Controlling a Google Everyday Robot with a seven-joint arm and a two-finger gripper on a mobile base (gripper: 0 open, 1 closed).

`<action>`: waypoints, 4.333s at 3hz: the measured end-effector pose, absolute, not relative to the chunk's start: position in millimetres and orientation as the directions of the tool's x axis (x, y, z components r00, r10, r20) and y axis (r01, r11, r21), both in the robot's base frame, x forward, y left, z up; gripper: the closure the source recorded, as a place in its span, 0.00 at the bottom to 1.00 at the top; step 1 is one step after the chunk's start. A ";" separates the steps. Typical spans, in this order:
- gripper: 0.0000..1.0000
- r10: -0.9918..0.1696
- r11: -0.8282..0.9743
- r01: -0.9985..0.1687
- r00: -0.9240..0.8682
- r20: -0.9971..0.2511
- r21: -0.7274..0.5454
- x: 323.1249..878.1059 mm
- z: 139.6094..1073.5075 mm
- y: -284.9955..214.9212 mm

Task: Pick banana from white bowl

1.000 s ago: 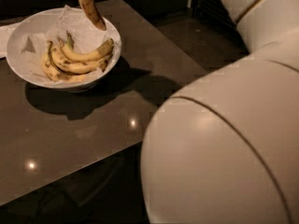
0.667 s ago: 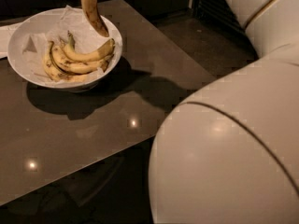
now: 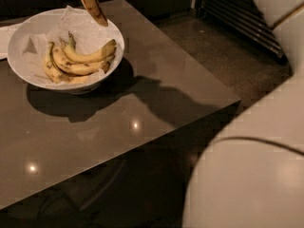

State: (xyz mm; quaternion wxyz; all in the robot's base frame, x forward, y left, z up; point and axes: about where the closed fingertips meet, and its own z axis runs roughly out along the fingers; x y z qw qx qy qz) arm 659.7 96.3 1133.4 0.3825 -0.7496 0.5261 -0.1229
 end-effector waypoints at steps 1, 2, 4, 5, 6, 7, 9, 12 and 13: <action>1.00 -0.900 -0.093 -0.677 0.371 -0.229 -0.730 643.3 1153.8 84.0; 1.00 -0.900 -0.093 -0.677 0.371 -0.229 -0.730 643.3 1153.8 83.9; 1.00 -0.882 0.039 -0.711 0.306 -0.358 -0.703 624.8 1155.5 68.6; 1.00 -0.867 0.122 -0.731 0.251 -0.431 -0.672 611.5 1149.9 59.4; 1.00 -0.867 0.122 -0.731 0.251 -0.431 -0.672 611.5 1149.9 59.4; 1.00 -0.866 0.173 -0.731 0.206 -0.456 -0.660 601.1 1141.7 49.2; 1.00 -0.849 0.332 -0.704 0.066 -0.524 -0.627 564.5 1116.0 8.9; 1.00 -0.810 0.416 -0.724 -0.020 -0.586 -0.550 548.6 1097.5 0.7; 1.00 -0.795 0.443 -0.736 -0.058 -0.603 -0.512 544.6 1086.8 -3.1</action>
Offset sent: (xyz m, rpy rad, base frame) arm -0.0123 -0.0059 0.0145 0.0204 -0.0250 -0.0397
